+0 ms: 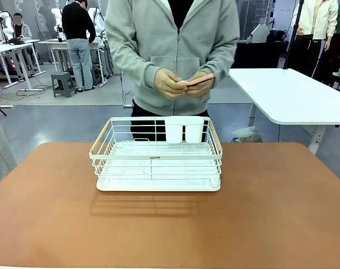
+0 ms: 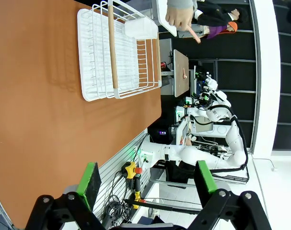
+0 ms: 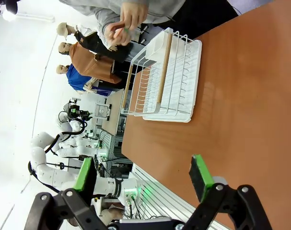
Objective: Clean the table.
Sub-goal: Pick up the Lint Roller when the human hands it over.
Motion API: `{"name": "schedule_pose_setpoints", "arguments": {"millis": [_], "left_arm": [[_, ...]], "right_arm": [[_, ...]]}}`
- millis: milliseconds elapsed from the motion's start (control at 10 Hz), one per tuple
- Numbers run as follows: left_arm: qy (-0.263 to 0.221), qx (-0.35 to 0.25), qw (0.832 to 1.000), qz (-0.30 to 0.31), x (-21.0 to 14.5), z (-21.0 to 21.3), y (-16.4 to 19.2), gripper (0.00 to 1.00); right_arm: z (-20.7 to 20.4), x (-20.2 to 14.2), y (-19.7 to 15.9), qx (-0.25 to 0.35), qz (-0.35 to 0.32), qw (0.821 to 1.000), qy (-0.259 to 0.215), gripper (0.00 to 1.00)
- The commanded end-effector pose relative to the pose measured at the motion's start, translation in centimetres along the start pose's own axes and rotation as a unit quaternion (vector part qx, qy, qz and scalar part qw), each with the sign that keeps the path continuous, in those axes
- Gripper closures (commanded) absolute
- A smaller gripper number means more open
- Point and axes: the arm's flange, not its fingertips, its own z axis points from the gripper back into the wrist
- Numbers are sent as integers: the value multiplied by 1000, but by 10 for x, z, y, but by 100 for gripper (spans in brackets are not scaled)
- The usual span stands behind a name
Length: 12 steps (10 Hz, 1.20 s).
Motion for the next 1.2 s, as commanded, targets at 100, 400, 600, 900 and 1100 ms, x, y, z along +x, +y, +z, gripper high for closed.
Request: {"name": "schedule_pose_setpoints", "arguments": {"millis": [100,400,600,900,1100], "left_arm": [[1,-4,1000,-1,-3,2,-1,0],[1,-4,1000,-1,-3,2,-1,0],[1,-4,1000,-1,-3,2,-1,0],[1,-4,1000,-1,-3,2,-1,0],[1,-4,1000,-1,-3,2,-1,0]], "right_arm": [[1,0,3,1,8,1000,2,0],[1,0,3,1,8,1000,2,0],[1,0,3,1,8,1000,2,0],[1,0,3,1,8,1000,2,0],[1,0,3,1,8,1000,2,0]]}}
